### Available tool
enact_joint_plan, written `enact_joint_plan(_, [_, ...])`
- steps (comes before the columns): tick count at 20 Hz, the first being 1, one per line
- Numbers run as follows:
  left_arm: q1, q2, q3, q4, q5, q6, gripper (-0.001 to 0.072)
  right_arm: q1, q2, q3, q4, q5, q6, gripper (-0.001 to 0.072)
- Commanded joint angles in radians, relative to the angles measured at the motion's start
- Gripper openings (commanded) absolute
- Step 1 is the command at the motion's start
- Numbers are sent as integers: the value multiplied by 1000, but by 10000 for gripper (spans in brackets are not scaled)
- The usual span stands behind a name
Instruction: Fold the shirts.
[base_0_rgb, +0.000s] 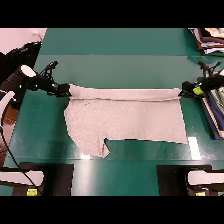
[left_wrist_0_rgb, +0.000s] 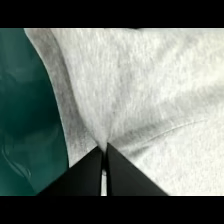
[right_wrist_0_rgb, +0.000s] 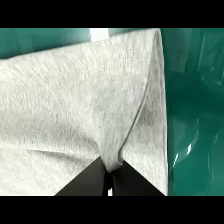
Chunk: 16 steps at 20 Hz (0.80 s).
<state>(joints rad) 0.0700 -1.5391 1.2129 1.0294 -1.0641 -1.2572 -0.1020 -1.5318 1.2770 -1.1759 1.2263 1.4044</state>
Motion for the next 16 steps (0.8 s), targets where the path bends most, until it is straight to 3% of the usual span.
enact_joint_plan(1, [0,0,-19,8,-10,-10,29,9,46,-107,0,-74,0,20])
enact_joint_plan(2, [0,0,-19,10,-17,-26,217,8,58,-115,-2,-72,0,134])
enact_joint_plan(3, [1,1,-19,12,-28,-30,506,-1,69,-115,0,-69,0,391])
enact_joint_plan(4, [2,3,-19,16,-46,-45,534,-12,90,-115,5,-64,1,476])
enact_joint_plan(9, [5,155,-77,127,-188,-108,534,-93,249,-116,5,62,-3,445])
enact_joint_plan(12, [-10,339,-310,113,-188,-151,534,-129,306,-116,6,166,-45,445])
enact_joint_plan(16, [-80,572,-636,59,-180,-187,534,-129,339,-116,24,166,-46,445])
